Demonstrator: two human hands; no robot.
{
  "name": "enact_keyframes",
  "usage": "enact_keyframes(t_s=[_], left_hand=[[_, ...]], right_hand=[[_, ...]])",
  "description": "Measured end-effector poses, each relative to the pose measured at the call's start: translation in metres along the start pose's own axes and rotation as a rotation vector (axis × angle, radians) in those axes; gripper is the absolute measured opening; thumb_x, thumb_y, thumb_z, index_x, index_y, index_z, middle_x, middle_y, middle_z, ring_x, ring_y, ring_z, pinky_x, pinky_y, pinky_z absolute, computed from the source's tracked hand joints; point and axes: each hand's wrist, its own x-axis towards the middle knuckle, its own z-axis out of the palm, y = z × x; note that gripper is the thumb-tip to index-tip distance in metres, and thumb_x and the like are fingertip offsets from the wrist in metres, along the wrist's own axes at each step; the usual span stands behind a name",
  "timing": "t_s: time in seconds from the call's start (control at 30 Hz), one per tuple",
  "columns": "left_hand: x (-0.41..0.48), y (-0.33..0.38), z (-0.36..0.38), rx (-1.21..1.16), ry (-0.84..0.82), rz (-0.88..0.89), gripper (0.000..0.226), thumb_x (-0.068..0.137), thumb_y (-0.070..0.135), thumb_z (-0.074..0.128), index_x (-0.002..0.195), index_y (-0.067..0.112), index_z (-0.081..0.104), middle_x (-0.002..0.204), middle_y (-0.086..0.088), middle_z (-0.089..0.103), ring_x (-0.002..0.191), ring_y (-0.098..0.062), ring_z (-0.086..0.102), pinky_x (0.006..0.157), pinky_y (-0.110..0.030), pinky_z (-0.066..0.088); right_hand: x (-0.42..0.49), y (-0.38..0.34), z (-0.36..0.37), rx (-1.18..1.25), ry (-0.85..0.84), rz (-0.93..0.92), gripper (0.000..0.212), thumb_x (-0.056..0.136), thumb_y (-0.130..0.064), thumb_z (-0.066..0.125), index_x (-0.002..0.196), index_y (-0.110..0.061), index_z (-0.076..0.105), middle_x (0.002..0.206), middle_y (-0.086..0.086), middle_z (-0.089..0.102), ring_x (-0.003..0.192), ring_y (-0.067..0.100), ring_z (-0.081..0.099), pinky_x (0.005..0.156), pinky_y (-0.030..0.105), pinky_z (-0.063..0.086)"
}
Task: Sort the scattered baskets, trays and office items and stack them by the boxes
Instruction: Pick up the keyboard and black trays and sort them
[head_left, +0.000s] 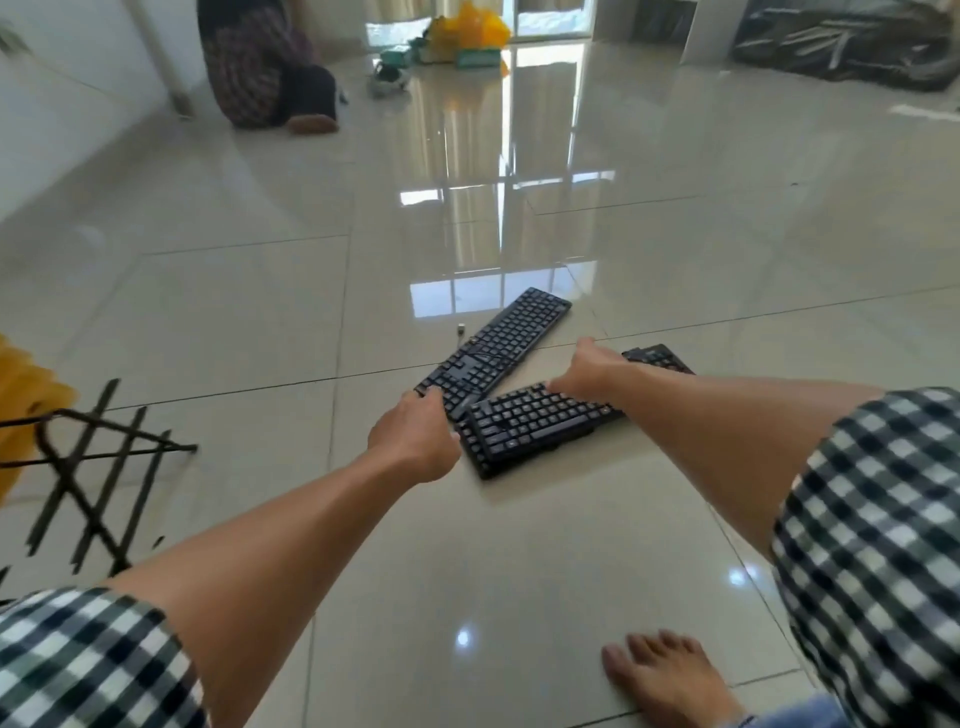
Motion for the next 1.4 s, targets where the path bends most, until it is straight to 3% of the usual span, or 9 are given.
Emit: enact_keyframes(t_s=[0.13,0.37,0.6,0.73,0.87,1.0,1.17,1.3,1.4], left_hand=[[0.032,0.031,0.020,-0.002,-0.033,-0.031,0.051,0.094,0.039,0.060,0.137,0.019,0.044,0.136,-0.009,0.053,0.120,-0.031,0.055,0.097,-0.042,0.049],[0.093,0.054,0.081,-0.174,-0.182,-0.300,0.058,0.095,0.036,0.061,0.143,0.012,0.040,0.136,-0.012,0.056,0.118,-0.030,0.057,0.092,-0.037,0.050],[0.135,0.071,0.127,-0.318,-0.305,-0.531,0.072,0.098,0.040,0.060,0.150,0.001,0.028,0.145,-0.018,0.046,0.125,-0.034,0.051,0.095,-0.035,0.046],[0.153,0.077,0.139,-0.220,-0.331,-0.542,0.057,0.101,0.046,0.049,0.138,0.002,0.048,0.144,-0.016,0.049,0.129,-0.033,0.048,0.105,-0.042,0.046],[0.163,0.083,0.145,-0.194,-0.233,-0.660,0.048,0.100,0.049,0.048,0.118,0.007,0.061,0.130,-0.018,0.054,0.115,-0.034,0.054,0.100,-0.045,0.048],[0.168,0.086,0.149,-0.299,-0.216,-0.751,0.063,0.099,0.051,0.050,0.142,0.004,0.048,0.143,-0.017,0.049,0.126,-0.035,0.050,0.107,-0.045,0.044],[0.166,0.076,0.154,-0.666,-0.070,-0.898,0.067,0.098,0.048,0.055,0.146,0.003,0.044,0.147,-0.019,0.044,0.134,-0.038,0.041,0.112,-0.048,0.039],[0.154,0.059,0.142,-0.775,0.151,-1.069,0.067,0.097,0.046,0.058,0.141,-0.001,0.039,0.138,-0.025,0.049,0.121,-0.044,0.052,0.102,-0.052,0.047],[0.138,0.036,0.118,-0.768,0.299,-1.054,0.057,0.101,0.042,0.052,0.134,-0.002,0.038,0.130,-0.027,0.055,0.110,-0.044,0.056,0.082,-0.047,0.048]], right_hand=[[0.048,0.039,-0.010,-0.048,-0.081,0.021,0.069,0.096,-0.045,0.064,0.145,-0.002,0.041,0.140,0.016,0.053,0.125,0.033,0.055,0.099,0.039,0.047],[0.147,0.097,-0.004,-0.093,-0.099,0.067,0.076,0.091,-0.044,0.067,0.148,-0.004,0.036,0.133,0.018,0.058,0.119,0.035,0.058,0.101,0.045,0.051],[0.225,0.140,0.012,-0.155,-0.160,0.151,0.094,0.090,-0.052,0.064,0.157,-0.009,0.015,0.156,0.024,0.028,0.140,0.043,0.035,0.114,0.050,0.036],[0.254,0.175,0.015,-0.171,-0.197,0.185,0.090,0.095,-0.050,0.059,0.158,-0.003,0.016,0.159,0.024,0.022,0.144,0.043,0.030,0.119,0.050,0.029],[0.268,0.200,0.014,-0.128,-0.252,0.164,0.080,0.098,-0.043,0.060,0.154,0.003,0.026,0.162,0.024,0.018,0.150,0.041,0.020,0.120,0.047,0.019],[0.271,0.196,0.015,-0.137,-0.258,0.197,0.077,0.105,-0.056,0.036,0.158,-0.003,0.020,0.165,0.016,0.022,0.153,0.032,0.017,0.123,0.040,0.015],[0.265,0.187,0.013,-0.123,-0.085,0.248,0.102,0.087,-0.086,0.030,0.154,-0.008,0.033,0.149,0.020,0.041,0.130,0.038,0.043,0.104,0.040,0.042],[0.258,0.170,0.012,-0.071,-0.021,0.232,0.099,0.086,-0.087,0.028,0.142,-0.008,0.049,0.130,0.017,0.056,0.114,0.033,0.051,0.098,0.038,0.047],[0.249,0.145,0.005,0.102,0.047,0.243,0.097,0.087,-0.082,0.043,0.143,-0.003,0.046,0.132,0.017,0.056,0.117,0.034,0.053,0.102,0.043,0.048]])
